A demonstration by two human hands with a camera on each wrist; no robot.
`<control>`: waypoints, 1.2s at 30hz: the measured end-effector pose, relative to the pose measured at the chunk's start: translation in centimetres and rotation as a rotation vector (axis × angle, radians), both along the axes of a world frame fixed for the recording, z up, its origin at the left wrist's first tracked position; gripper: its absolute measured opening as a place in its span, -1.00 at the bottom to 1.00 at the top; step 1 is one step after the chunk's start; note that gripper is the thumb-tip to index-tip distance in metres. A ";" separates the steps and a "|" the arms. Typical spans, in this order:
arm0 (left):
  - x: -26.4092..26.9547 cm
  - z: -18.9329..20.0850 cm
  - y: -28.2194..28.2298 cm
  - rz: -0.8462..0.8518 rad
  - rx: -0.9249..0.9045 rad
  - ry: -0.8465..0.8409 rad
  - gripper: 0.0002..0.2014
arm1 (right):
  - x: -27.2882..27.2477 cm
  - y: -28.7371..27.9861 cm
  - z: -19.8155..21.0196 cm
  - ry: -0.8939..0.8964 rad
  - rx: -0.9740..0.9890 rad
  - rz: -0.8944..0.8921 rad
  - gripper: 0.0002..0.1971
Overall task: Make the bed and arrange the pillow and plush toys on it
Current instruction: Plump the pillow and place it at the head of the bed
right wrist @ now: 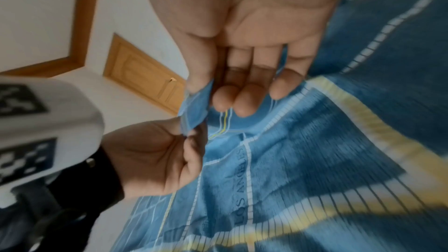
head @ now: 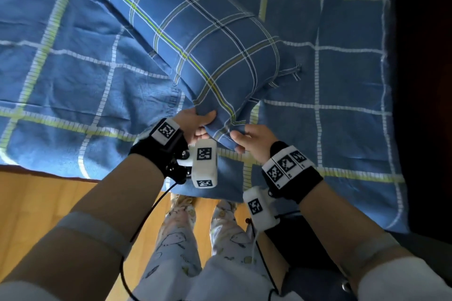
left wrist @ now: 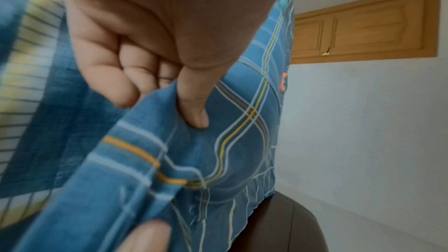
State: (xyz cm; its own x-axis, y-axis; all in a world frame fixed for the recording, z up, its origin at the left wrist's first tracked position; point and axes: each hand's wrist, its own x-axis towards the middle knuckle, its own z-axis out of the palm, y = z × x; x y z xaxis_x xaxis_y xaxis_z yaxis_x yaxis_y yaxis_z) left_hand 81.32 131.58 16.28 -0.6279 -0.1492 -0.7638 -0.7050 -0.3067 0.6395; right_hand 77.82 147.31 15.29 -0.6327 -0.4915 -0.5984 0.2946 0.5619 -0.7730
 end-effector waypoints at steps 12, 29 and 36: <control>15.5 -0.3 -6.6 -0.226 0.029 -0.374 -0.85 | -6.5 -4.0 0.8 0.306 0.039 -0.104 -0.93; 9.1 -3.2 -7.1 0.453 0.110 -0.083 -0.91 | -3.5 -2.7 -2.1 0.008 0.141 -0.253 -0.52; 10.1 -3.7 -7.3 0.403 0.072 -0.077 -0.91 | -0.6 -1.1 -0.3 0.025 0.040 -0.329 -0.50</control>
